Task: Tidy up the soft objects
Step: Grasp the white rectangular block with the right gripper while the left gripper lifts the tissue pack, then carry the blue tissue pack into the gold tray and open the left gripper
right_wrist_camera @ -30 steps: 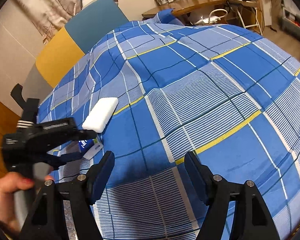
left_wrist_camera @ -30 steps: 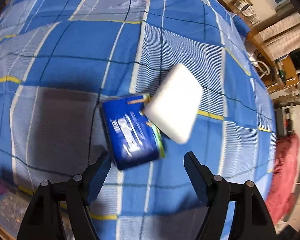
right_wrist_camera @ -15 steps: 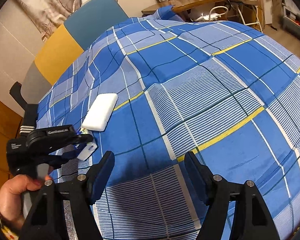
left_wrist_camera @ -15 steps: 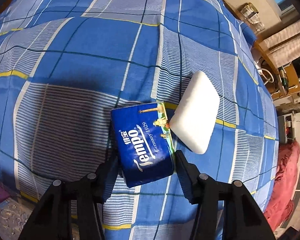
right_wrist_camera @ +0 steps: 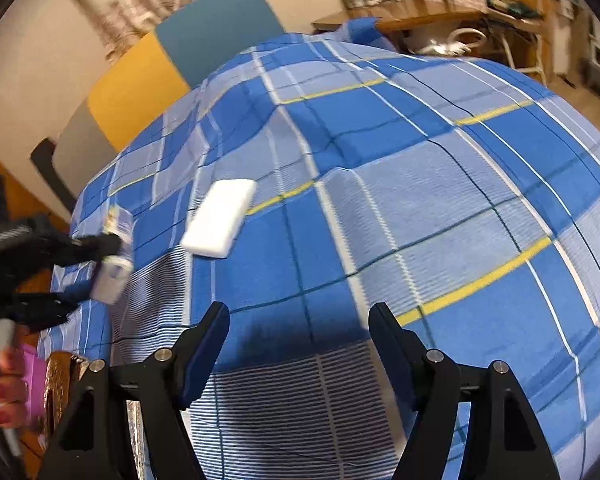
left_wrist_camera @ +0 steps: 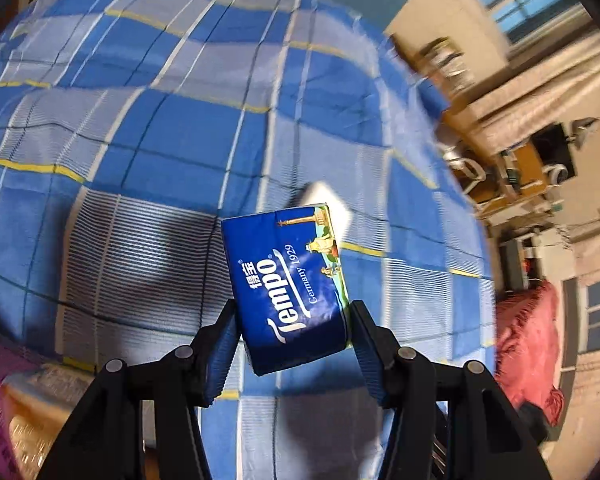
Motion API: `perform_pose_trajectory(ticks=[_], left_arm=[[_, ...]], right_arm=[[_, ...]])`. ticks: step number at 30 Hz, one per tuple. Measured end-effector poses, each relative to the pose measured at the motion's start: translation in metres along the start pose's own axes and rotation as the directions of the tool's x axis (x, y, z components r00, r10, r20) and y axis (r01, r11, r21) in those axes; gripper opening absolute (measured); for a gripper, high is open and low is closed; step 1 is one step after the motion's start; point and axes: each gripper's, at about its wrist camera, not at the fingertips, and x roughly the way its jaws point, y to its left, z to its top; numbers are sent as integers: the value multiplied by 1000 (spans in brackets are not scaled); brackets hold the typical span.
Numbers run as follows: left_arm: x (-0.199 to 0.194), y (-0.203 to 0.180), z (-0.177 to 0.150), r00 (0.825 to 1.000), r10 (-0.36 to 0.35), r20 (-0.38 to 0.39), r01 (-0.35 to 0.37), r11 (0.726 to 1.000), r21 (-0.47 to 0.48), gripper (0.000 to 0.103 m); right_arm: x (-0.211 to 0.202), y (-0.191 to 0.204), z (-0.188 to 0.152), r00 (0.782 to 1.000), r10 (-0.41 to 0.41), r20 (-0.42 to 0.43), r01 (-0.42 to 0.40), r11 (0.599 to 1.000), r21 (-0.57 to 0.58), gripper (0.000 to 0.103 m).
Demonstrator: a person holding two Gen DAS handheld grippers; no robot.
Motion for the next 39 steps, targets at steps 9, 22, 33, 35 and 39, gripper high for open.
perform_pose_trajectory(ticks=[9, 22, 33, 35, 39], left_arm=[[-86, 7, -38, 983, -150, 103, 141, 986, 86, 55], [-154, 52, -100, 960, -154, 235, 98, 967, 235, 55], [-163, 65, -107, 952, -178, 248, 113, 960, 255, 55], [-167, 65, -110, 949, -184, 258, 116, 960, 255, 55], [-182, 66, -118, 940, -204, 274, 129, 955, 267, 55]], right_arm=[[25, 50, 7, 999, 15, 32, -9, 988, -155, 79], [130, 104, 82, 996, -64, -58, 62, 998, -27, 80], [127, 90, 72, 993, -89, -80, 86, 996, -34, 51], [114, 89, 69, 996, -71, -57, 70, 997, -27, 51], [77, 83, 59, 999, -47, 0, 47, 999, -26, 51]])
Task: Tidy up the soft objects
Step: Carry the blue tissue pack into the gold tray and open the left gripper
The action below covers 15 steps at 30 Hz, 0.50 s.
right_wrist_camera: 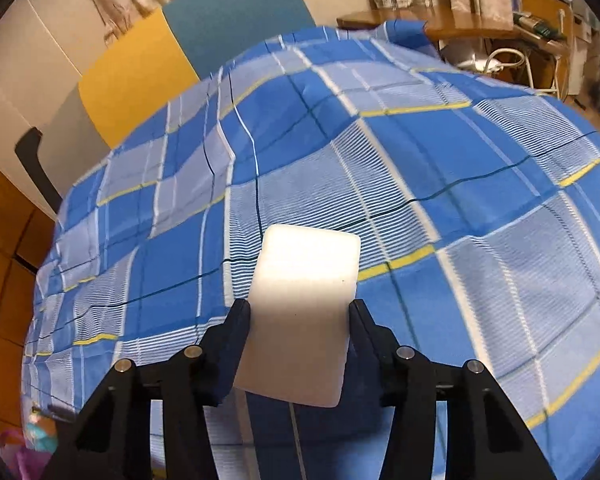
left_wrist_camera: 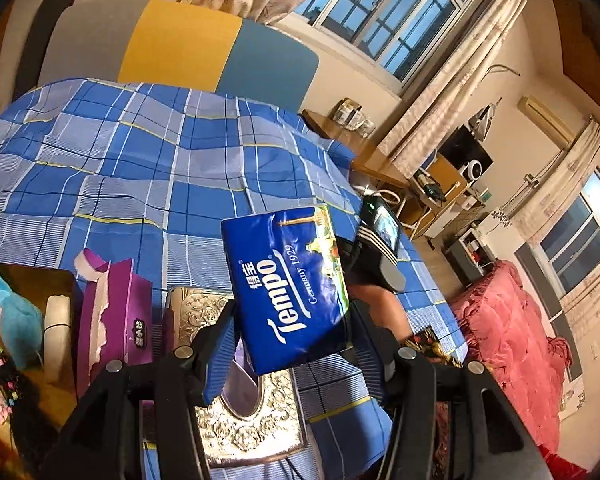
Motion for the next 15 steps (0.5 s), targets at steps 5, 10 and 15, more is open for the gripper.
perform_pose_trajectory(ticks=[5, 10, 15], left_arm=[[-23, 1, -6, 999, 18, 31, -18, 1000, 17, 55], [-47, 14, -18, 997, 45, 55, -45, 999, -2, 55], [-77, 40, -31, 992, 98, 84, -96, 995, -32, 55]], right_arm=[[-37, -1, -20, 998, 38, 43, -38, 999, -7, 51], [-71, 2, -50, 994, 69, 86, -68, 997, -22, 51], [-108, 7, -77, 986, 92, 139, -86, 995, -50, 51]])
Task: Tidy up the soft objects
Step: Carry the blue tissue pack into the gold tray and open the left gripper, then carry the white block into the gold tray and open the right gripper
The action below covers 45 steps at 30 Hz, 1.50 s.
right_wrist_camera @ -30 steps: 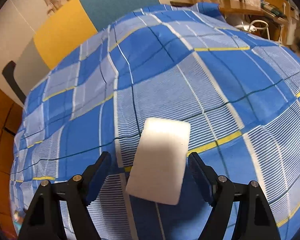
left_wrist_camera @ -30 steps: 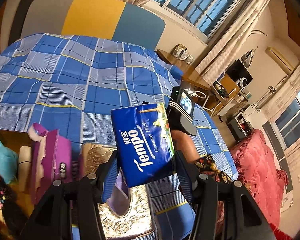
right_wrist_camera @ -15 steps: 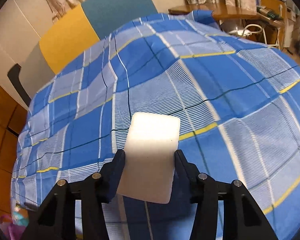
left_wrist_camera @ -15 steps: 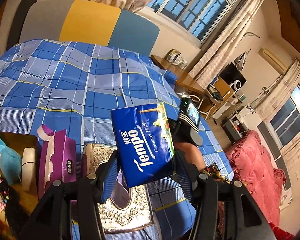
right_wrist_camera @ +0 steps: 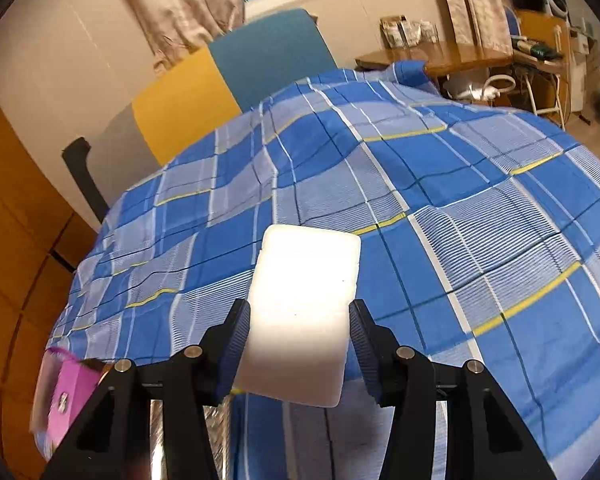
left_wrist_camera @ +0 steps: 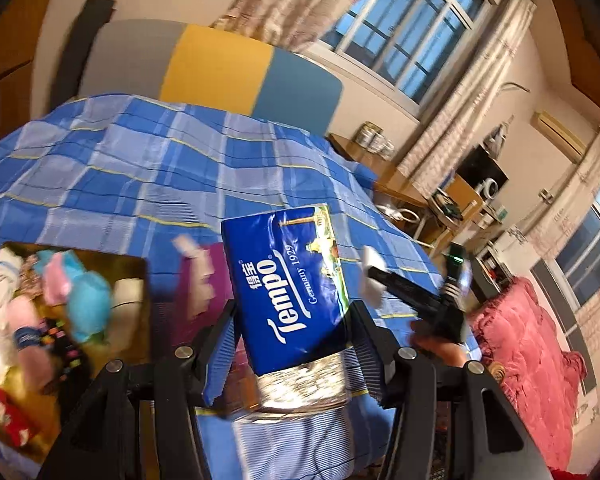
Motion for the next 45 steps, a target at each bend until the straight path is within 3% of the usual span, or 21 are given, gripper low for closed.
perform_pose_trajectory(ticks=[8, 14, 20, 32, 38, 45], left_arm=[[-37, 80, -26, 992, 129, 5, -127, 986, -111, 55], [-48, 150, -61, 972, 228, -59, -235, 941, -243, 55], [-44, 194, -89, 954, 276, -114, -298, 896, -330, 55], [-24, 232, -115, 938, 295, -181, -344, 844, -411, 56], [-30, 224, -113, 946, 279, -166, -323, 860, -395, 65], [-58, 218, -112, 950, 300, -84, -307, 859, -410, 66]], right_arm=[[-58, 28, -14, 995, 26, 100, -19, 997, -73, 51], [-99, 58, -24, 983, 75, 168, -53, 990, -132, 51], [-128, 96, -38, 966, 159, 202, -120, 974, -192, 51], [-151, 171, -88, 942, 292, 165, -221, 911, -349, 51], [-146, 200, -115, 941, 320, 110, -248, 875, -416, 51], [-135, 225, -142, 941, 337, 18, -289, 833, -471, 52]])
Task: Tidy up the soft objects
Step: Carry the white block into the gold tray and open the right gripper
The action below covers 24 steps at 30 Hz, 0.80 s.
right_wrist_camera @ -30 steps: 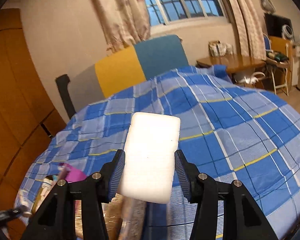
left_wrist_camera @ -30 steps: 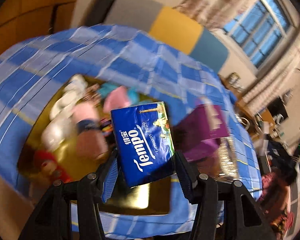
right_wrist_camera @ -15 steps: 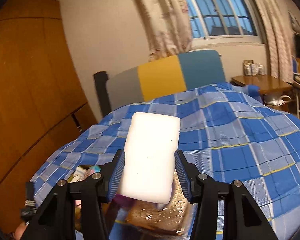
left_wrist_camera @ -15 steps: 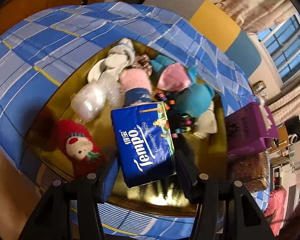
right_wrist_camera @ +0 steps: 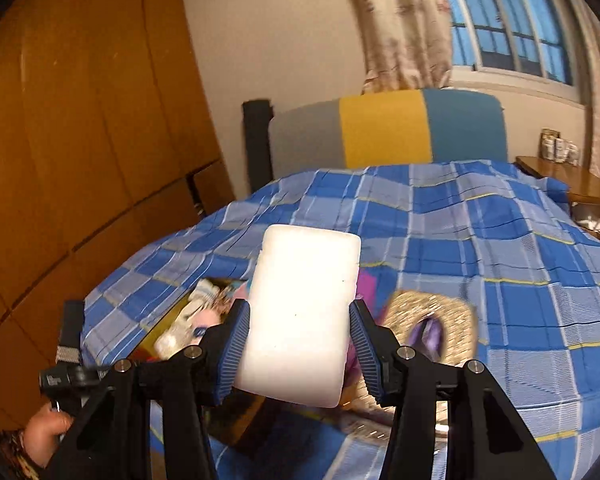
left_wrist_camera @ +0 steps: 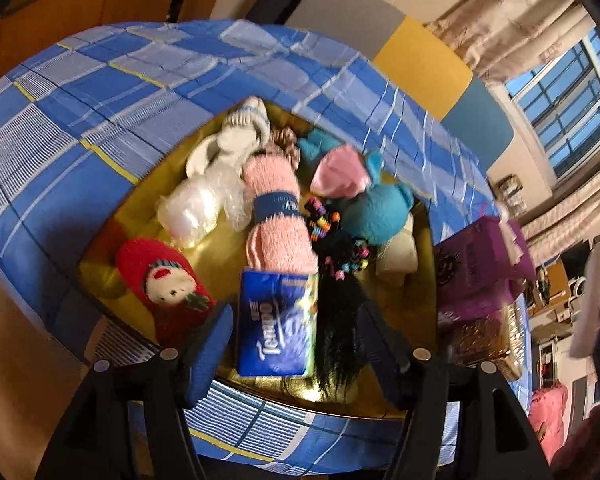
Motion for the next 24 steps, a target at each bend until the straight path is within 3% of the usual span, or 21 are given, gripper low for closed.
perform_pose_trajectory(ticks=[6, 12, 24], left_arm=[[-22, 5, 5, 997, -42, 60, 45, 998, -43, 66], [-36, 5, 7, 994, -44, 103, 45, 999, -11, 66], [-49, 10, 2, 991, -27, 129, 22, 999, 44, 66]], right_arm=[[21, 25, -15, 995, 45, -87, -48, 998, -36, 52], [46, 50, -27, 982, 66, -178, -76, 996, -49, 52], [90, 89, -44, 961, 5, -275, -31, 995, -90, 52]])
